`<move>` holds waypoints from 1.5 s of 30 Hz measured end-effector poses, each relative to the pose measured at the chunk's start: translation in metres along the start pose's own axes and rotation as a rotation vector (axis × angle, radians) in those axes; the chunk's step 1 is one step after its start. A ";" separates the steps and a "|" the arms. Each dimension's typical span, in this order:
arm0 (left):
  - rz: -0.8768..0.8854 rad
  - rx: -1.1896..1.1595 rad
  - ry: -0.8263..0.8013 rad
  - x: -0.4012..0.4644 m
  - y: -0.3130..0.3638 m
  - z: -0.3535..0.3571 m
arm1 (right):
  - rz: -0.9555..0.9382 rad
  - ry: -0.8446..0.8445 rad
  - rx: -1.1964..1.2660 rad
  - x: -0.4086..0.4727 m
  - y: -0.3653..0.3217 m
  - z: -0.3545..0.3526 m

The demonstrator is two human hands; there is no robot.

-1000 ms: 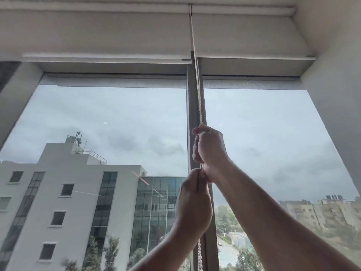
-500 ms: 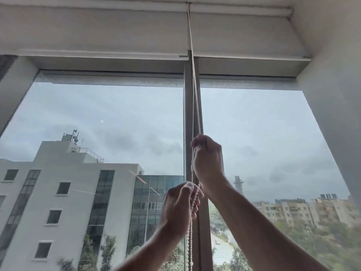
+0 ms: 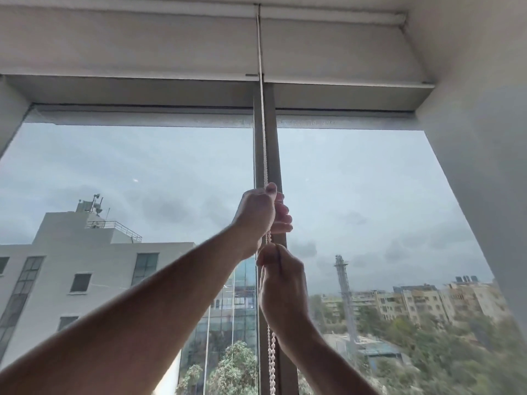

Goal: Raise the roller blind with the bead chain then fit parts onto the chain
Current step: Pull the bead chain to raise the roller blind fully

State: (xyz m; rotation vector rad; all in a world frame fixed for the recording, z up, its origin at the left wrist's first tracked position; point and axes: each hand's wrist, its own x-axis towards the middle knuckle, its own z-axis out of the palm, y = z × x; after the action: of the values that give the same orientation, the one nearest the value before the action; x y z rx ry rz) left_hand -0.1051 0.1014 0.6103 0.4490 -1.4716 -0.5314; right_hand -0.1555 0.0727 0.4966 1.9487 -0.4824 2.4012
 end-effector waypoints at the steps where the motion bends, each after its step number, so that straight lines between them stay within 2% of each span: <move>1: -0.017 -0.015 0.033 0.001 -0.001 0.006 | 0.011 -0.016 0.022 -0.007 0.005 0.000; 5: -0.013 0.038 0.177 -0.002 -0.020 0.019 | 0.046 -0.039 0.052 -0.027 0.024 -0.006; 8: 0.030 0.050 0.152 -0.005 -0.030 0.016 | 0.150 -0.120 0.090 -0.026 0.034 -0.014; 11: 0.062 0.038 0.122 -0.006 -0.030 0.011 | 0.304 -0.230 0.258 -0.021 0.038 -0.019; 16: 0.081 0.019 0.125 -0.007 -0.036 0.000 | 0.275 -0.325 0.225 -0.023 0.039 -0.026; 25: 0.035 0.013 0.156 -0.031 -0.067 -0.007 | 0.360 -0.089 0.224 -0.042 0.039 -0.022; 33: -0.031 -0.013 0.140 -0.067 -0.110 -0.021 | 0.396 -0.082 0.155 -0.053 0.042 -0.016; 37: -0.052 -0.013 0.052 -0.096 -0.131 -0.029 | 0.400 -0.098 0.096 -0.064 0.052 -0.014; 41: -0.087 -0.111 -0.041 -0.131 -0.146 -0.034 | 0.449 -0.124 0.172 -0.078 0.064 -0.015; 45: -0.105 -0.085 -0.051 -0.161 -0.169 -0.039 | 0.450 -0.133 0.116 -0.093 0.069 -0.018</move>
State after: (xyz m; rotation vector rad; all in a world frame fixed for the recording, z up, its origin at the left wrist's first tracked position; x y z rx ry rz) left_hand -0.0805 0.0585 0.3788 0.4498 -1.4733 -0.6908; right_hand -0.1652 0.0287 0.3889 2.2664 -0.8937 2.6057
